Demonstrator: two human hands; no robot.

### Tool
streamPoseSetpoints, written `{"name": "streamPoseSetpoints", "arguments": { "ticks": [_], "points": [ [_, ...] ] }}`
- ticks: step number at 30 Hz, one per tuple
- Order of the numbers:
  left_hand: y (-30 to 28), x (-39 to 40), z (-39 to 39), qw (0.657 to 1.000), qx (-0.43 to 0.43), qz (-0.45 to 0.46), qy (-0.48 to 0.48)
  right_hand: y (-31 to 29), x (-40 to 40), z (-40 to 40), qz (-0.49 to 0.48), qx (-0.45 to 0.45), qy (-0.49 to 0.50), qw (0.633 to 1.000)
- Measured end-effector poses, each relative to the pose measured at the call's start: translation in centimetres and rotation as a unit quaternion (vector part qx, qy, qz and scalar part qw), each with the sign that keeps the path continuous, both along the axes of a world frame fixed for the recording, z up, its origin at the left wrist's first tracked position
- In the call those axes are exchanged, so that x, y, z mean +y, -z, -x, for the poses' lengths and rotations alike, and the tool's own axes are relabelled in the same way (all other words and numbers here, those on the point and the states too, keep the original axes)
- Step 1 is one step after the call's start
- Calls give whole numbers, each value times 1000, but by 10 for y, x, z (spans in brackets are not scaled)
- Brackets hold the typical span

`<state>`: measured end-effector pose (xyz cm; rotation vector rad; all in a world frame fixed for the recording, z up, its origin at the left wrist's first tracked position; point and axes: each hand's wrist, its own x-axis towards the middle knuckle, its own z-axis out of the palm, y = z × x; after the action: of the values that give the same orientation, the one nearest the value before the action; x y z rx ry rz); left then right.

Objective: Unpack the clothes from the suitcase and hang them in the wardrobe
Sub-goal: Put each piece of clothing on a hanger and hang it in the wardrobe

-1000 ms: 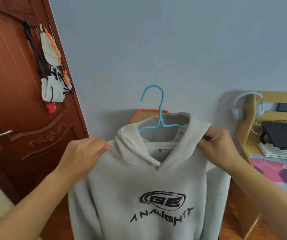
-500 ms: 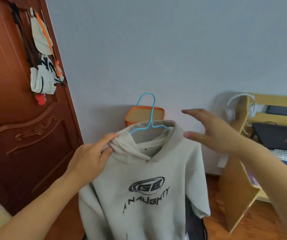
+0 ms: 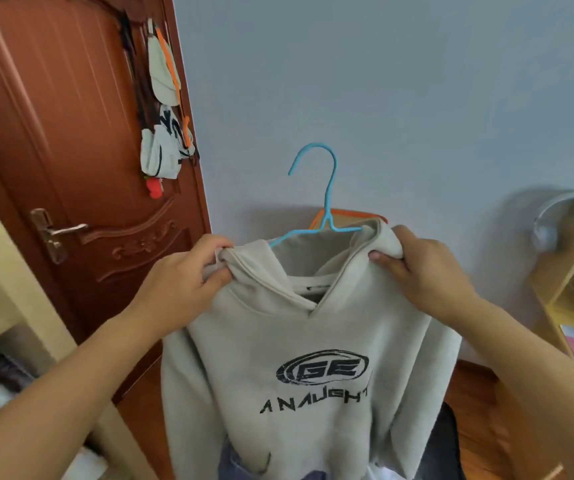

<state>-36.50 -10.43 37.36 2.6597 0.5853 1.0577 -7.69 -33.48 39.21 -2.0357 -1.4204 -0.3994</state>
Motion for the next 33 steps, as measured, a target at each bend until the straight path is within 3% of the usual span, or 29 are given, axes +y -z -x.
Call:
{"name": "streamPoseSetpoints", "arguments": {
  "ticks": [2, 5, 6, 10, 14, 16, 19, 21, 23, 26, 30, 33],
  "points": [
    [18, 22, 30, 998, -7, 43, -48, -6, 12, 6, -35, 22, -14, 999],
    [50, 45, 65, 977, -49, 204, -41, -10, 26, 20, -63, 11, -52, 997],
    [56, 51, 77, 975, -49, 209, -52, -11, 30, 26, -65, -2, -65, 996],
    [39, 70, 117, 987, 7, 121, -106, -11, 47, 41, -53, -68, -93, 992],
    [13, 41, 108, 994, -6, 100, -46, 5, 70, 55, -34, -48, -131, 990],
    [8, 14, 94, 998, 33, 43, -36, 7, 80, 71, -39, -47, -156, 986],
    [0, -5, 89, 989, 73, -76, -99, -3, 89, 82, -30, -43, -180, 982],
    [-16, -5, 97, 983, 63, -99, -139, -22, 87, 87, 0, -7, -236, 972],
    [-36, 2, 111, 978, 47, -111, -170, -46, 79, 94, 86, 27, -319, 944],
    [-64, 4, 133, 968, 13, -117, -220, -67, 74, 101, 212, 128, -429, 869],
    [-97, 5, 167, 955, -35, -136, -260, -89, 82, 129, 200, 297, -550, 754],
    [-132, 12, 200, 945, -22, -138, -296, -117, 93, 160, 169, 266, -590, 743]
  ]
}}
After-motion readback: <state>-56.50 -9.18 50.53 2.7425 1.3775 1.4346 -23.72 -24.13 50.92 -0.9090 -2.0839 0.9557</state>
